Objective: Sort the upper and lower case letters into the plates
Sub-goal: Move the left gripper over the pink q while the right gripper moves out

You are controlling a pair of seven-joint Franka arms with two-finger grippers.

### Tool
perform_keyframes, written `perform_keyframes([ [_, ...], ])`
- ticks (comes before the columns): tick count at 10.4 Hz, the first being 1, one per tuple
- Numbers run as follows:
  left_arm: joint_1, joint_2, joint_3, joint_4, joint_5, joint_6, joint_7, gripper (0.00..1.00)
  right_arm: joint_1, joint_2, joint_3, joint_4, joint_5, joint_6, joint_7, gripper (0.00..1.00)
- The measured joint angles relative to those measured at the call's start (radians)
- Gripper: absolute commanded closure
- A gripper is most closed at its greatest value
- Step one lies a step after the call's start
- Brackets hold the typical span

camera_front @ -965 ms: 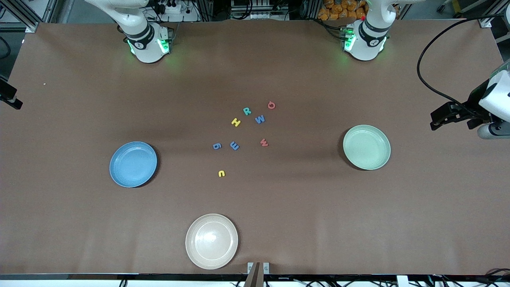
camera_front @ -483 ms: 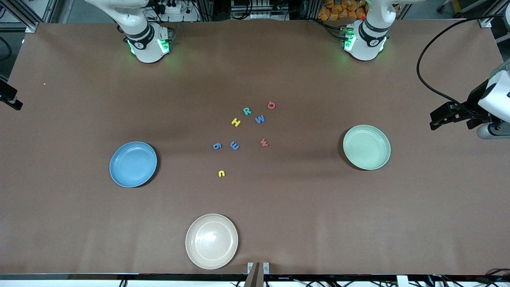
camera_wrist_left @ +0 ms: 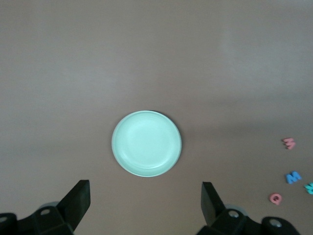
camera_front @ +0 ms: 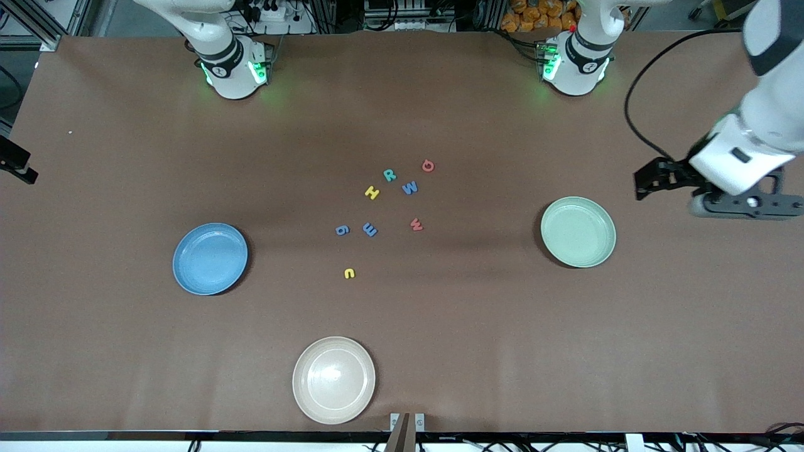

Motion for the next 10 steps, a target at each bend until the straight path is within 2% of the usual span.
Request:
perform_keyframes([
  [3,-0.071,0.063,-0.086,-0.005,-0.001,-0.001,-0.283,0.00,0.013,0.034,0.004,0.000,0.000,0.043,-0.001,0.00],
  [7,-0.236,0.203,-0.092,-0.015,-0.001,0.005,-0.478,0.00,0.053,0.093,0.005,0.000,-0.034,0.099,0.000,0.00],
  [10,-0.304,0.302,-0.093,-0.073,-0.002,0.122,-0.586,0.00,0.073,0.167,0.006,-0.002,-0.030,0.136,0.000,0.00],
])
